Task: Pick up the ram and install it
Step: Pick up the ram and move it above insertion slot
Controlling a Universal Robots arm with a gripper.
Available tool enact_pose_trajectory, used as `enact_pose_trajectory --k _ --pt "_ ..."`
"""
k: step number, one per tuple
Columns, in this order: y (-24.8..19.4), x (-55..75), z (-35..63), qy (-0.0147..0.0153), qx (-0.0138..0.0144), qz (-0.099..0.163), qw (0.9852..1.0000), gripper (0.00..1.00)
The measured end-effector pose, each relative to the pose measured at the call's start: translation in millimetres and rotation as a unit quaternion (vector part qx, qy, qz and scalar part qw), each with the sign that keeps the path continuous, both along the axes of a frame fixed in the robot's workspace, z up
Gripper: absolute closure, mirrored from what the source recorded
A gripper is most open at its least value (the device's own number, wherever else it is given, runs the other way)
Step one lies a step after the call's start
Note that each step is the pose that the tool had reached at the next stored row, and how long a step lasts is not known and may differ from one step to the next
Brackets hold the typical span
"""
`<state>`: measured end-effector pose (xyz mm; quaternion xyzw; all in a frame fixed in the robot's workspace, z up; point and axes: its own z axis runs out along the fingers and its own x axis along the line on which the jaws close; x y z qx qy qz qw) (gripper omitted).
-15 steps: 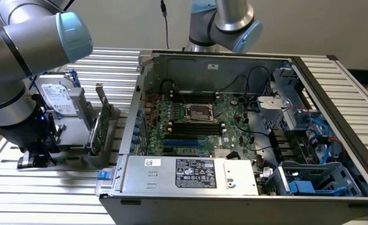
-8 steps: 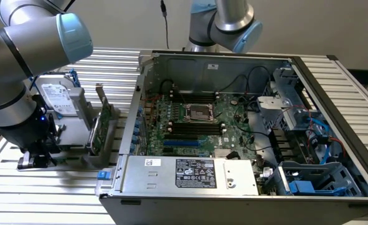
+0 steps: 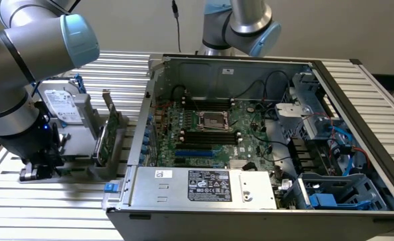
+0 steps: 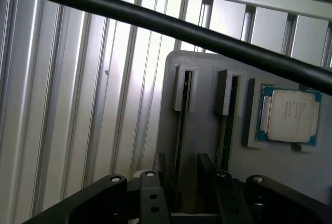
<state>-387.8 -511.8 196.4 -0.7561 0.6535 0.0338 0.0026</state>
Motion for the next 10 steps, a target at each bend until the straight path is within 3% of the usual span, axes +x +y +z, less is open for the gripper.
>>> enact_pose_trajectory --k 3,8,10 --pt "0.0 0.0 0.0 0.0000 0.0000 0.000 1.0000 0.73" --pt "0.0 0.0 0.0 0.0000 -0.0001 0.000 1.0000 0.76" --pt "0.0 0.0 0.0 0.0000 0.0000 0.000 1.0000 0.86"
